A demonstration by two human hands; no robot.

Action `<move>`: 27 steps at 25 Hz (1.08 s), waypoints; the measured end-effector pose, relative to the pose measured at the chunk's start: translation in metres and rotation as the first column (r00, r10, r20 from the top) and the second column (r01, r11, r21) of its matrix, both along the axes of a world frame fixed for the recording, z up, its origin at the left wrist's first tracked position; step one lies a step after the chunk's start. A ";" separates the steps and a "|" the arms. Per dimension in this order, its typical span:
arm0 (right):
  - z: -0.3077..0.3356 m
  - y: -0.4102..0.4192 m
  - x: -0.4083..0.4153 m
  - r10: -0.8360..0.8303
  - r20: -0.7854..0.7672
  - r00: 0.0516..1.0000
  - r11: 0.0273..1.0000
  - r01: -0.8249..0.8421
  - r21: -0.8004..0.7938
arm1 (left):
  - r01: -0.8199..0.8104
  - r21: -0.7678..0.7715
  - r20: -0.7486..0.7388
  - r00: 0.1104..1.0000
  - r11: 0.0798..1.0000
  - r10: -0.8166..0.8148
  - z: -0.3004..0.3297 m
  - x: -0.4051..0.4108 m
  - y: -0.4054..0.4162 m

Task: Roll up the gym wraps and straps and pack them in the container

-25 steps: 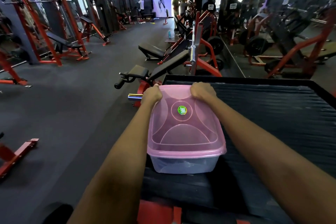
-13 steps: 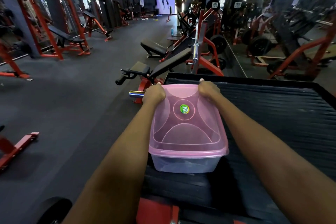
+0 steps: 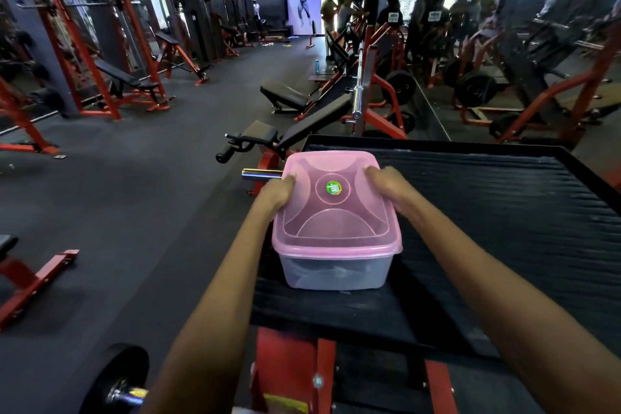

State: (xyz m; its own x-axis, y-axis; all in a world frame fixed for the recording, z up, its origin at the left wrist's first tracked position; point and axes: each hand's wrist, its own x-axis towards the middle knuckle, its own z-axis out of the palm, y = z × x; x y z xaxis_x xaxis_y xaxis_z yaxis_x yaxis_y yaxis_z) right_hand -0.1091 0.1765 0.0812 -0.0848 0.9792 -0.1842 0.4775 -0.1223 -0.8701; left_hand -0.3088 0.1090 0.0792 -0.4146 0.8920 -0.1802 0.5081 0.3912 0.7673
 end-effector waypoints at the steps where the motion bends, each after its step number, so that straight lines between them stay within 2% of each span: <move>1: -0.004 -0.017 0.006 0.025 -0.075 0.997 0.999 -0.027 -0.022 | -0.019 -0.014 0.027 0.999 1.000 0.019 -0.006 0.002 -0.015; 4: -0.008 -0.060 0.013 0.021 -0.233 0.972 0.999 -0.031 -0.040 | -0.102 0.004 0.048 0.994 0.995 0.101 -0.013 0.017 -0.045; 8: -0.017 -0.074 0.014 -0.070 -0.396 0.916 0.997 0.051 -0.057 | -0.180 0.121 -0.013 0.983 0.976 0.183 -0.021 0.026 -0.060; 13: -0.024 -0.063 0.008 -0.206 -0.261 0.943 0.975 0.220 0.025 | -0.204 0.121 -0.089 0.972 0.971 0.216 -0.007 0.025 -0.059; 14: -0.023 -0.066 0.006 -0.211 -0.249 0.945 0.974 0.225 0.027 | -0.202 0.120 -0.070 0.975 0.972 0.211 -0.004 0.027 -0.059; 16: -0.018 -0.071 0.008 -0.171 -0.319 0.932 0.983 0.182 0.005 | -0.225 0.126 0.011 0.974 0.966 0.226 -0.001 0.027 -0.062; 17: -0.018 -0.075 0.010 -0.123 -0.400 0.908 0.991 0.131 -0.010 | -0.243 0.144 0.122 0.966 0.959 0.226 -0.005 0.024 -0.062; 19: -0.021 -0.090 0.013 -0.054 -0.554 0.831 0.999 0.047 -0.027 | -0.287 0.206 0.415 0.892 0.936 0.182 -0.014 0.026 -0.074; 21: -0.031 -0.100 0.008 -0.083 -0.585 0.807 0.996 0.079 -0.032 | -0.332 0.295 0.547 0.827 0.896 0.127 -0.029 0.036 -0.087; 23: -0.038 -0.106 0.002 -0.146 -0.571 0.808 0.987 0.156 -0.031 | -0.379 0.333 0.620 0.778 0.863 0.103 -0.037 0.037 -0.089; 25: -0.032 -0.110 0.001 -0.139 -0.563 0.815 0.987 0.159 -0.014 | -0.388 0.342 0.618 0.779 0.856 0.106 -0.034 0.036 -0.088; 27: -0.023 -0.117 0.006 -0.078 -0.538 0.839 0.995 0.101 0.014 | -0.400 0.364 0.462 0.862 0.841 0.211 -0.029 0.036 -0.092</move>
